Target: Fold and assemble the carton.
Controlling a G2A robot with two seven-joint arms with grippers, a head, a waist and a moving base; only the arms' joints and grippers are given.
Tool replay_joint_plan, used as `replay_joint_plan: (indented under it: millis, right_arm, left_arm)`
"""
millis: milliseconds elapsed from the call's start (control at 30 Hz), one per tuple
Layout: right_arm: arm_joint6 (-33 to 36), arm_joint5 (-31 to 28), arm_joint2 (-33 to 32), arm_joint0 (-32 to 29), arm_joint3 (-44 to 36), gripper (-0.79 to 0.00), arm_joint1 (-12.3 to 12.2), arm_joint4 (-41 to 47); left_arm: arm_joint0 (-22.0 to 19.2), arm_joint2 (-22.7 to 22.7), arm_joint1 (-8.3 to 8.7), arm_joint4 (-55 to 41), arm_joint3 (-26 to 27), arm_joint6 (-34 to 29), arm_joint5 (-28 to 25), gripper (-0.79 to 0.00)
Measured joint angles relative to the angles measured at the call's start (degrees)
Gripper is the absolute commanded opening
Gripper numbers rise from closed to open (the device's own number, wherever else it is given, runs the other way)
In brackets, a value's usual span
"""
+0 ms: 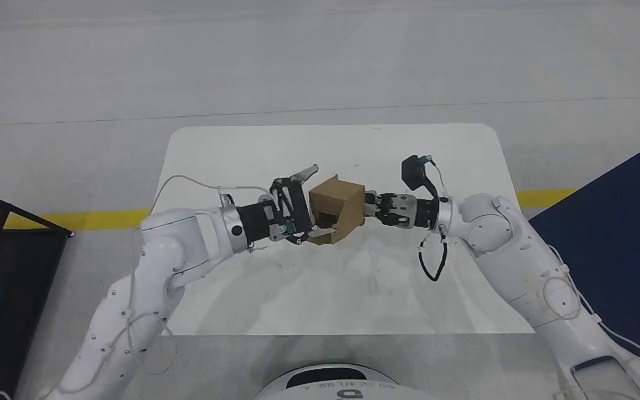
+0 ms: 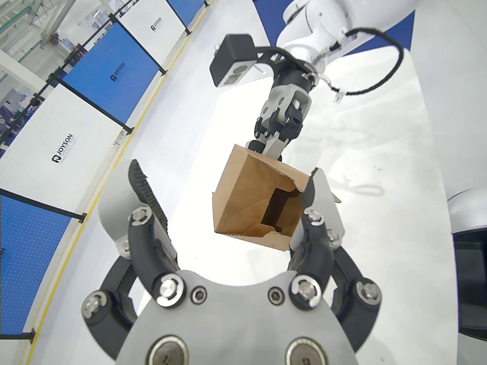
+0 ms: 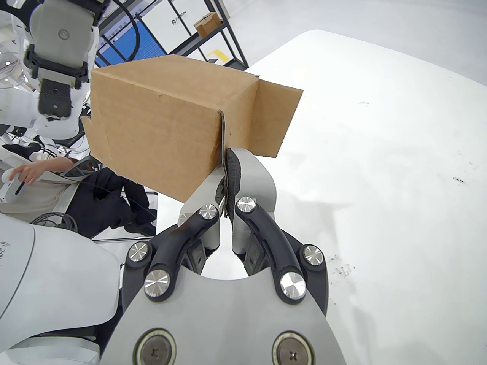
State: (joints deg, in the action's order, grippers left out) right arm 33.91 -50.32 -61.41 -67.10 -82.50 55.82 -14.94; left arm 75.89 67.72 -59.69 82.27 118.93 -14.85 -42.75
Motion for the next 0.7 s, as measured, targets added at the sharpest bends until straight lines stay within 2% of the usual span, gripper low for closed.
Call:
replay_joint_plan:
  millis: [233,467,567,700]
  right_arm:
    - [0.60,-0.44,0.23,0.33,0.46,-0.785,-0.05,0.84]
    - [0.77,-0.19,0.76,0.71,0.57,-0.785,0.04,0.91]
    - [0.69,-0.11,0.76,0.70,0.53,-0.785,0.02,0.85]
    - [0.50,0.03,0.62,0.58,0.44,-0.785,-0.03,0.75]
  left_arm:
    - [-0.40,-3.69,-0.49,9.54,-1.26,0.61,6.88,0.000]
    - [-1.00,-5.19,-0.84,10.65,-2.29,0.97,8.55,0.000]
    - [-0.79,-3.82,-0.83,8.84,-2.54,1.23,9.47,0.000]
    - [0.87,1.20,-0.57,5.23,-3.68,1.00,13.48,0.000]
